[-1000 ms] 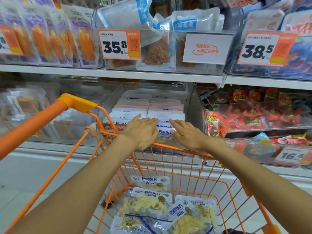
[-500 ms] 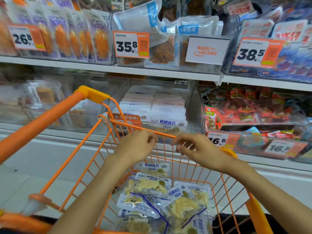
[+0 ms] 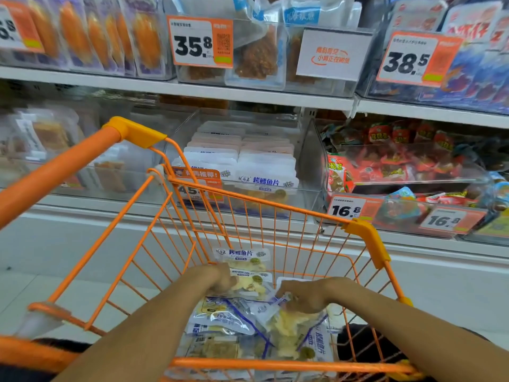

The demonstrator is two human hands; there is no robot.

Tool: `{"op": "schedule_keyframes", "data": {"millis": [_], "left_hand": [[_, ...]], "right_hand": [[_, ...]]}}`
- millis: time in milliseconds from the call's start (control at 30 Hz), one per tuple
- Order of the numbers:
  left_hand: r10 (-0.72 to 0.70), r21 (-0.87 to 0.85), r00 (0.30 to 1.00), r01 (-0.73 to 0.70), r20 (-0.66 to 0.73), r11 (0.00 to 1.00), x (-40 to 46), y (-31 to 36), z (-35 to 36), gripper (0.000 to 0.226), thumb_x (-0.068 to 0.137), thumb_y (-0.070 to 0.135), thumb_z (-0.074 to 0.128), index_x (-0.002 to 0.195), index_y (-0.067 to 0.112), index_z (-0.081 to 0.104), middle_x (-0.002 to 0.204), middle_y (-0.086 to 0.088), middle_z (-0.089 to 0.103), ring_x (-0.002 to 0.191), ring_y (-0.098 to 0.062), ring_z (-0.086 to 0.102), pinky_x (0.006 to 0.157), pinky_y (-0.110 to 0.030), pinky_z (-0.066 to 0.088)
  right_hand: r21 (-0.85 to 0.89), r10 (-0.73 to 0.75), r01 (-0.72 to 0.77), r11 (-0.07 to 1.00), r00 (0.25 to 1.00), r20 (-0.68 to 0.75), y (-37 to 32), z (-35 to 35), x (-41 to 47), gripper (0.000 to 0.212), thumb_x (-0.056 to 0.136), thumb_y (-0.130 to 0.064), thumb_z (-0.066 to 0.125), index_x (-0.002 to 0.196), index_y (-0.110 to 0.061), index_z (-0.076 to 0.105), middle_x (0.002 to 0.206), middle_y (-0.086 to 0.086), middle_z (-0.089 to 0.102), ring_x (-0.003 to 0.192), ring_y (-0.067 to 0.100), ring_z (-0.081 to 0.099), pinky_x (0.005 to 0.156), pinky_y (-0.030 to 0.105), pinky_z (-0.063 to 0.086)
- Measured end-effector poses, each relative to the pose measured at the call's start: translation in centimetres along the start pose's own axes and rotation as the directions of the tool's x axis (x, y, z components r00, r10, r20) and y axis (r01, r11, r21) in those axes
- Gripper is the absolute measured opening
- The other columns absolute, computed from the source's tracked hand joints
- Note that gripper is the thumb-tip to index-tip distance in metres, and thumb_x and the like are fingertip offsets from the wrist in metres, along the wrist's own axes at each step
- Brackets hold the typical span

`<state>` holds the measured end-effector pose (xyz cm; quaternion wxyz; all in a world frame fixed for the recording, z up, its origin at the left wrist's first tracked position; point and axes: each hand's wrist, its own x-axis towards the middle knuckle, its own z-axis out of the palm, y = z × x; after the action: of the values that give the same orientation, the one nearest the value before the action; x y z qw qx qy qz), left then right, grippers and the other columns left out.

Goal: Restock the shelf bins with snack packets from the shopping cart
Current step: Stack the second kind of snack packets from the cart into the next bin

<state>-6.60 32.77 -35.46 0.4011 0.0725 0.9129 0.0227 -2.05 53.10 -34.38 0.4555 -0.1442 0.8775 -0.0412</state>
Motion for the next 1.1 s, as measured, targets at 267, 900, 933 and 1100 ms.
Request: {"op": "schedule_keyframes", "data": {"millis": [267, 900, 933, 1100], "left_hand": [[-0.121, -0.295, 0.986, 0.082, -0.117, 0.952, -0.4, 1.1, -0.4, 0.103, 0.082, 0.038, 0.073, 0.151, 0.0, 0.006, 0.147, -0.018, 0.039, 0.13, -0.032, 0.046, 0.103, -0.036, 0.044], [-0.103, -0.663, 0.995, 0.069, -0.012, 0.746, -1.3, -1.6, -4.4, 0.036, 0.098, 0.008, 0.052, 0.133, -0.001, 0.047, 0.133, -0.013, 0.056, 0.066, -0.01, 0.069, 0.068, -0.031, 0.058], [-0.138, -0.621, 0.99, 0.085, -0.038, 0.78, -1.3, -1.9, -4.4, 0.036, 0.098, 0.008, 0.051, 0.133, 0.0, 0.047, 0.13, -0.012, 0.059, 0.075, -0.012, 0.07, 0.072, -0.032, 0.058], [-0.225, -0.445, 0.966, 0.148, -0.125, 0.883, -0.3, -2.9, -3.8, 0.039, 0.097, 0.004, 0.05, 0.136, 0.001, 0.044, 0.121, -0.013, 0.06, 0.097, -0.022, 0.063, 0.092, -0.038, 0.053]], "right_hand": [[0.093, 0.127, -0.14, 0.986, 0.982, 0.138, 0.6, -0.6, 0.5, 0.101, 0.083, -0.059, 0.061, 0.152, -0.034, -0.007, 0.161, -0.001, -0.006, 0.146, 0.025, 0.018, 0.111, 0.038, 0.034], [0.132, 0.052, -0.04, 0.99, 0.995, -0.089, 1.5, -4.5, -4.8, 0.046, 0.087, -0.011, 0.067, 0.128, -0.018, 0.048, 0.134, 0.004, 0.05, 0.112, 0.021, 0.054, 0.093, 0.031, 0.046], [0.133, 0.017, 0.0, 0.991, 0.992, -0.127, 1.7, -4.6, -4.9, 0.035, 0.087, -0.01, 0.066, 0.117, -0.023, 0.054, 0.128, 0.001, 0.053, 0.112, 0.018, 0.054, 0.092, 0.029, 0.046], [0.213, -0.103, 0.134, 0.968, 0.983, -0.15, 1.8, -5.9, -7.3, 0.03, 0.09, -0.006, 0.06, 0.082, -0.035, 0.059, 0.092, -0.016, 0.061, 0.084, -0.002, 0.055, 0.075, 0.016, 0.042]]}}
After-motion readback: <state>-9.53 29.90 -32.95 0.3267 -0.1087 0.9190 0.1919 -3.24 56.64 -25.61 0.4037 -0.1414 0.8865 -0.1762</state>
